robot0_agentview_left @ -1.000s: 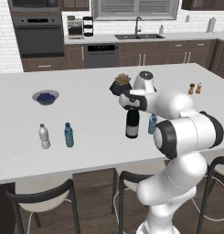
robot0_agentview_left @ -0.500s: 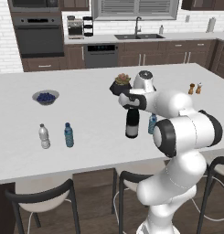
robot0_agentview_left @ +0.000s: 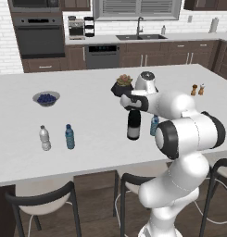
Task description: Move the plastic bottles in the middle to the plastics group, and the glass bottles in the middle to the glass group.
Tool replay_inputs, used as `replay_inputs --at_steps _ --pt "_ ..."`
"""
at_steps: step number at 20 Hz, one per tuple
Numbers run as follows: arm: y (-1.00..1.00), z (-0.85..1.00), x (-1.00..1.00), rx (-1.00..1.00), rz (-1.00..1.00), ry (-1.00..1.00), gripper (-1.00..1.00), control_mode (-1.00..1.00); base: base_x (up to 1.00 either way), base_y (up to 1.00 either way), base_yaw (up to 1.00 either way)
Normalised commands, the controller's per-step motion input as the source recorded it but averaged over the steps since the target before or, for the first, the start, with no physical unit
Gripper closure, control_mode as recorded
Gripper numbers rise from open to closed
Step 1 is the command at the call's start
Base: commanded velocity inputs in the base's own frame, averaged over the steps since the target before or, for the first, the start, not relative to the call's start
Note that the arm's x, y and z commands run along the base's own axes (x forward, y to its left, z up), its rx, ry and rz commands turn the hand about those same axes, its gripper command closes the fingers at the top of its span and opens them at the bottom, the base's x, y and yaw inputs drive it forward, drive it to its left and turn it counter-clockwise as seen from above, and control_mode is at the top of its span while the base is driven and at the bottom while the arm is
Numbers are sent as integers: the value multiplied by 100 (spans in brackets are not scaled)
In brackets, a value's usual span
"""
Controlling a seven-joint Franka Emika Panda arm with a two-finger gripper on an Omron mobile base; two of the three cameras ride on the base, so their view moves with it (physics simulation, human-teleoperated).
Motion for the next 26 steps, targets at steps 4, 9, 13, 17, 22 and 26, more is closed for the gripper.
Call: replay_inputs --at_steps 4,9,13,17,22,26 --pt "0 0 -1 0 0 0 100 -100 0 0 0" --pt "0 12 -53 0 0 -8 100 -100 0 0 0" --pt "0 41 -100 0 0 -9 100 -100 0 0 0" --pt "0 49 -100 0 0 -9 100 -100 0 0 0" --pt "-30 45 -87 0 -1 -4 100 -100 0 0 0" --pt "-67 28 -36 0 -5 -2 100 -100 0 0 0"
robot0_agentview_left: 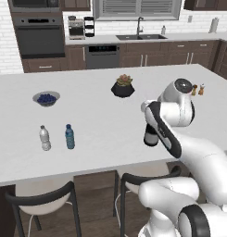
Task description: Move the plastic bottles in the middle to the plastics group, and the glass bottles in the middle to the glass group.
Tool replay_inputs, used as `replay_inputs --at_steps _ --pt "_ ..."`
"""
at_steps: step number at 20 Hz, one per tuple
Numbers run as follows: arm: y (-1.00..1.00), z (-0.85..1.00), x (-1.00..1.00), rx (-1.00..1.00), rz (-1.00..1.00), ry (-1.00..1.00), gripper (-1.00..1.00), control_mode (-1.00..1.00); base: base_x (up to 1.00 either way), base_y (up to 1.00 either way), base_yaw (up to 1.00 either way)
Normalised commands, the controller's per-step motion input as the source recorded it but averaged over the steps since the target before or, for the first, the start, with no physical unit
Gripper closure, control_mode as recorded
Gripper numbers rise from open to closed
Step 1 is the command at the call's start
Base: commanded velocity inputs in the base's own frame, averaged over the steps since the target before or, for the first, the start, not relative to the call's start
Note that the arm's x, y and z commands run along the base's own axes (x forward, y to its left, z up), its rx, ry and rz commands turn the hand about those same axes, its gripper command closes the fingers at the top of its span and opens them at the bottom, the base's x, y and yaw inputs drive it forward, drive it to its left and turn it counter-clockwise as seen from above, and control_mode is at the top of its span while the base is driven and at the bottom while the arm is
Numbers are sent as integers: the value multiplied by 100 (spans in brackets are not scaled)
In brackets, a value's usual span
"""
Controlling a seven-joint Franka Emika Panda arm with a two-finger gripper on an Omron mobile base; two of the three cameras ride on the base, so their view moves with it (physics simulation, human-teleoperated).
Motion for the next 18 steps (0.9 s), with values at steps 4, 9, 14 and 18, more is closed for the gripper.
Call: replay_inputs --at_steps 4,9,14,18 --pt "-92 17 -1 0 -11 -1 100 -100 0 0 0" --pt "-100 9 0 0 -14 0 100 -100 0 0 0" --pt "-98 4 4 0 -14 0 100 -100 0 0 0" --pt "-92 0 20 0 -17 0 100 -100 0 0 0"
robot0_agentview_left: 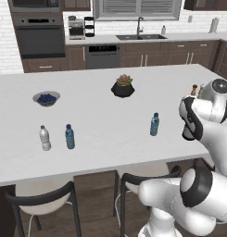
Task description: Move the plastic bottles in the middle to the plastics group, and the glass bottles in the middle to the glass group.
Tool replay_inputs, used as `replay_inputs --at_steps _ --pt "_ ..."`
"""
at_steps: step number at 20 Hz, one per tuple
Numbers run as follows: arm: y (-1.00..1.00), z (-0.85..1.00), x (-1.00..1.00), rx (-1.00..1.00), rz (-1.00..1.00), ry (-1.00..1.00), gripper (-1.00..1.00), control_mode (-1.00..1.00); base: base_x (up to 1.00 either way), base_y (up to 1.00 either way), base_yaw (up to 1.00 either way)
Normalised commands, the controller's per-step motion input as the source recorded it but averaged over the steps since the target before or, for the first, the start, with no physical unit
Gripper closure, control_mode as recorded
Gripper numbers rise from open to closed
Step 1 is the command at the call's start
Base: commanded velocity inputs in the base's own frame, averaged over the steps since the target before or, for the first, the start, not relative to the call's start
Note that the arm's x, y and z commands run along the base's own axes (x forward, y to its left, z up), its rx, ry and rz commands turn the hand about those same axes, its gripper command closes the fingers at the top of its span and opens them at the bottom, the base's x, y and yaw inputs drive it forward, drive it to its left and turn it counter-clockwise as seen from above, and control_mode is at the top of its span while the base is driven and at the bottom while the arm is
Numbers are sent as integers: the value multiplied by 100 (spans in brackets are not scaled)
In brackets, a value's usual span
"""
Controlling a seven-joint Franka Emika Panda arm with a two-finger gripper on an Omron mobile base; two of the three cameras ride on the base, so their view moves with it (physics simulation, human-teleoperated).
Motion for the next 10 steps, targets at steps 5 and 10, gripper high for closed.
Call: replay_inputs --at_steps 5,10 --pt "-94 0 34 0 -17 0 100 -100 0 0 0" --pt "-81 0 36 0 -12 1 100 -100 0 0 0"
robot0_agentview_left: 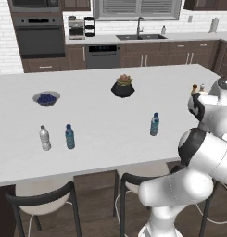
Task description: Move the plastic bottles in the middle to the plastics group, and the glass bottles in the middle to the glass group.
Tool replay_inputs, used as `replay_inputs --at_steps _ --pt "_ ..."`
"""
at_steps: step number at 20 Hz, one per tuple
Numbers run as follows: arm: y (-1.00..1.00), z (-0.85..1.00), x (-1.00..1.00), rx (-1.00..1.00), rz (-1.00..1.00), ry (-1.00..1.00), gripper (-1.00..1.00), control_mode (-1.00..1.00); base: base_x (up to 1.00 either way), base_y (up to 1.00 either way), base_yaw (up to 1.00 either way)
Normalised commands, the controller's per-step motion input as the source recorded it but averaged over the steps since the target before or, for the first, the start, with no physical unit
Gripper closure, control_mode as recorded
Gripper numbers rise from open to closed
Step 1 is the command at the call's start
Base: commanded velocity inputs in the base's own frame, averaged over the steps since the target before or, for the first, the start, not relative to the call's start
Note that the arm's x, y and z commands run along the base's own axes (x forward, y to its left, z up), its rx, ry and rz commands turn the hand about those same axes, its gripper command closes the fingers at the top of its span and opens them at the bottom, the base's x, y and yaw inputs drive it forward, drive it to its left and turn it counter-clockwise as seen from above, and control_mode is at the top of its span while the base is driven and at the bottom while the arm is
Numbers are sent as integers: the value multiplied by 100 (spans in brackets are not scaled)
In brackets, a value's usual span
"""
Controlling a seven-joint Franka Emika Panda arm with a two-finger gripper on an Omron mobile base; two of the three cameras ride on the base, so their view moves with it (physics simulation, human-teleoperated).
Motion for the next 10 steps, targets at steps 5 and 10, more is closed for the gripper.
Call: replay_inputs --at_steps 5,10 --pt "-61 0 28 0 -4 4 100 -100 0 0 0" --pt "-26 0 4 2 0 0 100 -100 0 0 0"
